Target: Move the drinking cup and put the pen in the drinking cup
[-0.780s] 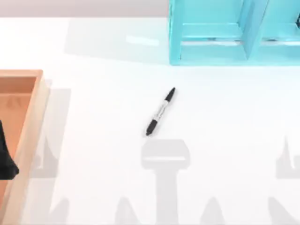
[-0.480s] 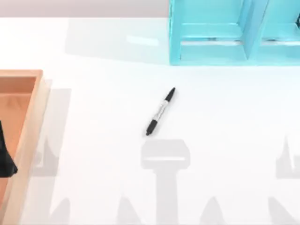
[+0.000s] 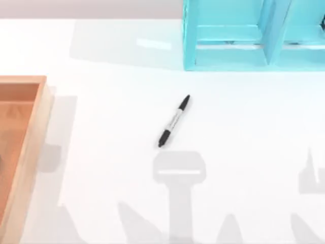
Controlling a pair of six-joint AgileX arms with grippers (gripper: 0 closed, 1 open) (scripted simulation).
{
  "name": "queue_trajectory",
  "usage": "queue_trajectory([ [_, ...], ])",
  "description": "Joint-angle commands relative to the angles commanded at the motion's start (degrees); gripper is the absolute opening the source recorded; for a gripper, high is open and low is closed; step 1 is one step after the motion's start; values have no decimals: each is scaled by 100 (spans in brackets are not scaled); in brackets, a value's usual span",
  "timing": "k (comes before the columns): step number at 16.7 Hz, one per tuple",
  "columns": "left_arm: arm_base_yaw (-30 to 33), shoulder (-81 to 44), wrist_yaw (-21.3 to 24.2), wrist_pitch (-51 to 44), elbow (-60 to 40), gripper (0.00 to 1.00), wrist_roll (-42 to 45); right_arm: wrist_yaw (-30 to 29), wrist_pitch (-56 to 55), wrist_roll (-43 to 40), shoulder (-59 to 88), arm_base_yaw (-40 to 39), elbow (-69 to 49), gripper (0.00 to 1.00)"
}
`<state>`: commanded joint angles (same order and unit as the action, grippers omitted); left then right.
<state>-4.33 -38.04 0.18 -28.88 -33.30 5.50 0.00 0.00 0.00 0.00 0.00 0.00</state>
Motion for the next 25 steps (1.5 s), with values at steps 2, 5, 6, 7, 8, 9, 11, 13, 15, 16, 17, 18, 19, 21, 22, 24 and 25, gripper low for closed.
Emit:
queue_trajectory([
  [2, -133, -1179, -10, -801, -927, 100, 147, 0, 0, 0, 0, 0, 0, 100],
  [5, -324, -2908, -20, -1964, -2262, 100, 361, 0, 0, 0, 0, 0, 0, 100],
  [6, -383, -3443, -21, -2326, -2676, 100, 427, 0, 0, 0, 0, 0, 0, 100],
  [7, -439, -3947, -22, -2669, -3069, 100, 490, 0, 0, 0, 0, 0, 0, 100],
  [8, -491, -4413, -23, -2991, -3437, 100, 548, 0, 0, 0, 0, 0, 0, 100],
  [9, -539, -4835, -23, -3286, -3777, 100, 601, 0, 0, 0, 0, 0, 0, 100],
  [11, -622, -5529, -22, -3787, -4355, 100, 690, 0, 0, 0, 0, 0, 0, 100],
  [13, -682, -5996, -20, -4149, -4767, 100, 752, 0, 0, 0, 0, 0, 0, 100],
  [15, -716, -6231, -19, -4344, -4987, 100, 784, 0, 0, 0, 0, 0, 0, 100],
  [16, -721, -6266, -19, -4375, -5021, 100, 789, 0, 0, 0, 0, 0, 0, 100],
  [17, -721, -6266, -19, -4375, -5021, 100, 789, 0, 0, 0, 0, 0, 0, 100],
  [18, -721, -6266, -19, -4375, -5021, 100, 789, 0, 0, 0, 0, 0, 0, 100],
  [19, -721, -6266, -19, -4375, -5021, 100, 789, 0, 0, 0, 0, 0, 0, 100],
  [21, -694, -6255, -20, -4344, -4988, 100, 782, 0, 0, 0, 0, 0, 0, 100],
  [22, -700, -6278, -20, -4268, -4918, 100, 780, 0, 0, 0, 0, 0, 0, 100],
  [24, -711, -6360, -19, -3948, -4654, 100, 780, 0, 0, 0, 0, 0, 0, 100],
  [25, -715, -6415, -19, -3716, -4493, 100, 783, 0, 0, 0, 0, 0, 0, 100],
])
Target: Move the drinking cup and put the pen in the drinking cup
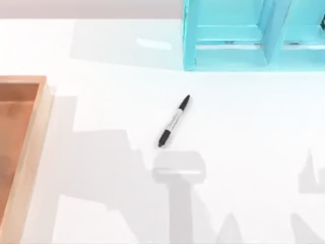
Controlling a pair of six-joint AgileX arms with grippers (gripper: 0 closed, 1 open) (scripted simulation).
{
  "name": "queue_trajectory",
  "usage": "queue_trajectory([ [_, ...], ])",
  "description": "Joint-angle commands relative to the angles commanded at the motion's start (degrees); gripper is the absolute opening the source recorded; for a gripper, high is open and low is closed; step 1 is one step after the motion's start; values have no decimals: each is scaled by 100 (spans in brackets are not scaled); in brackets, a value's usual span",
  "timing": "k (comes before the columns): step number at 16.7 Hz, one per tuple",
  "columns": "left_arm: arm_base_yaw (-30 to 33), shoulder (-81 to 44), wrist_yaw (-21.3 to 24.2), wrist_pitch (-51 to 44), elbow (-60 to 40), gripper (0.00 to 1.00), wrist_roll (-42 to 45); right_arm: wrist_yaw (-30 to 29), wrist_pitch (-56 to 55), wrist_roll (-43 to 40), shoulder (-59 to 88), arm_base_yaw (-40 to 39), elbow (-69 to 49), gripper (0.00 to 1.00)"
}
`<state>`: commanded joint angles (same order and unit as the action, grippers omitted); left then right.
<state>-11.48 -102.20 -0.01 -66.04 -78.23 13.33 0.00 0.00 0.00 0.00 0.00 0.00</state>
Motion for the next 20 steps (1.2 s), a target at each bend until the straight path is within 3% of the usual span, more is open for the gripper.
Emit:
queue_trajectory([
  [6, -28, -368, 0, 1450, 1038, 100, 34, 0, 0, 0, 0, 0, 0, 100],
  [11, -27, -403, 2, 1554, 1133, 100, 35, 0, 0, 0, 0, 0, 0, 100],
  [20, -27, -403, 2, 1554, 1133, 32, 35, 0, 0, 0, 0, 0, 0, 100],
])
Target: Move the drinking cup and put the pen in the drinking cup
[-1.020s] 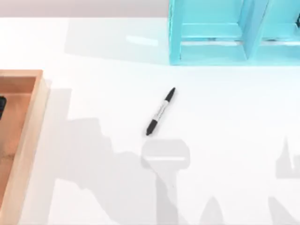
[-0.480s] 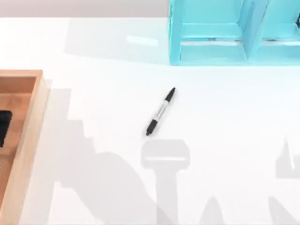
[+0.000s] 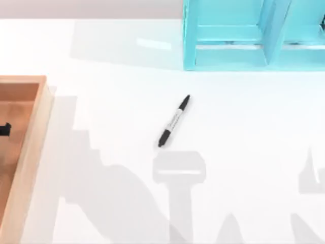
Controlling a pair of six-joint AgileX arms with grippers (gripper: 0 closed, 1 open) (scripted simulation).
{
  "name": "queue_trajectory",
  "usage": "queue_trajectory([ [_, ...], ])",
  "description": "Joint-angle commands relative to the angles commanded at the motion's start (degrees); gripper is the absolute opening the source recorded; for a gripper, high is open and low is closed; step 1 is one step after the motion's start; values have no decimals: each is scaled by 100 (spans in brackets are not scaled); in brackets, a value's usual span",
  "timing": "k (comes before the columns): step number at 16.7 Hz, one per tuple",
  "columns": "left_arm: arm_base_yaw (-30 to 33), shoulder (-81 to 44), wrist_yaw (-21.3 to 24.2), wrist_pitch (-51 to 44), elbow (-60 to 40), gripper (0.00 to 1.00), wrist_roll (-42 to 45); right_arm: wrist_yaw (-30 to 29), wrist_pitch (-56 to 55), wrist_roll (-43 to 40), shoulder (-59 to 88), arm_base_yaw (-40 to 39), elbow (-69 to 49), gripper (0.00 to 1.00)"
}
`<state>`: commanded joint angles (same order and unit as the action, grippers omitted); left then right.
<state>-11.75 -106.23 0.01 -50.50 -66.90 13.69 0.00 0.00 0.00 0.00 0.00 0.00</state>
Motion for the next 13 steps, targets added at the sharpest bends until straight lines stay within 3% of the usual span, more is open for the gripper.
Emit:
queue_trajectory([
  [4, 0, 0, 0, 0, 0, 2, 0, 0, 0, 0, 0, 0, 0, 100],
  [13, 8, 9, 2, -2, -3, 0, 2, 0, 0, 0, 0, 0, 0, 100],
])
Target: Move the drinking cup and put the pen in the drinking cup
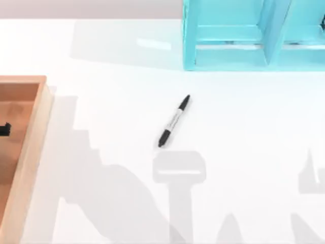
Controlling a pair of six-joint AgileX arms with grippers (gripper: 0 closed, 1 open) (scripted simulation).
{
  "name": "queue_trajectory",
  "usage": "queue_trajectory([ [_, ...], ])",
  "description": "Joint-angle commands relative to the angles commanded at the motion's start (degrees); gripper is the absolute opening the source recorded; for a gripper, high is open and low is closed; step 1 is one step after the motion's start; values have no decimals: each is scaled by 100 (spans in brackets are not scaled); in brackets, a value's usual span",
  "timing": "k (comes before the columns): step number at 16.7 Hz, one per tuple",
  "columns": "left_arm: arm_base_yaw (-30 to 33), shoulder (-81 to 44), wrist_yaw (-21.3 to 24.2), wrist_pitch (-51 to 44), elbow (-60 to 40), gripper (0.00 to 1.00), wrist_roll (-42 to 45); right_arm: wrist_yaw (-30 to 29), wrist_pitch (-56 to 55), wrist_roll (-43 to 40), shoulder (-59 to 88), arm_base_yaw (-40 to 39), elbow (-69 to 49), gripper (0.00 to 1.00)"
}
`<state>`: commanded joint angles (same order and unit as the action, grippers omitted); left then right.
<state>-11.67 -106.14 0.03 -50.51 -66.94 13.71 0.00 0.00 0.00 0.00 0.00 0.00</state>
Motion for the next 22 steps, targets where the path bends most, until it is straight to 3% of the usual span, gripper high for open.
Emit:
queue_trajectory([
  [8, 56, 102, 62, -884, -985, 0, -373, 0, 0, 0, 0, 0, 0, 100],
  [16, 1878, 98, 98, -2973, -2194, 0, -1930, 0, 0, 0, 0, 0, 0, 100],
  [19, 2477, 358, 28, -3295, -2665, 0, -2488, 0, 0, 0, 0, 0, 0, 100],
  [22, 2683, 490, -14, -3363, -2869, 0, -2691, 0, 0, 0, 0, 0, 0, 100],
])
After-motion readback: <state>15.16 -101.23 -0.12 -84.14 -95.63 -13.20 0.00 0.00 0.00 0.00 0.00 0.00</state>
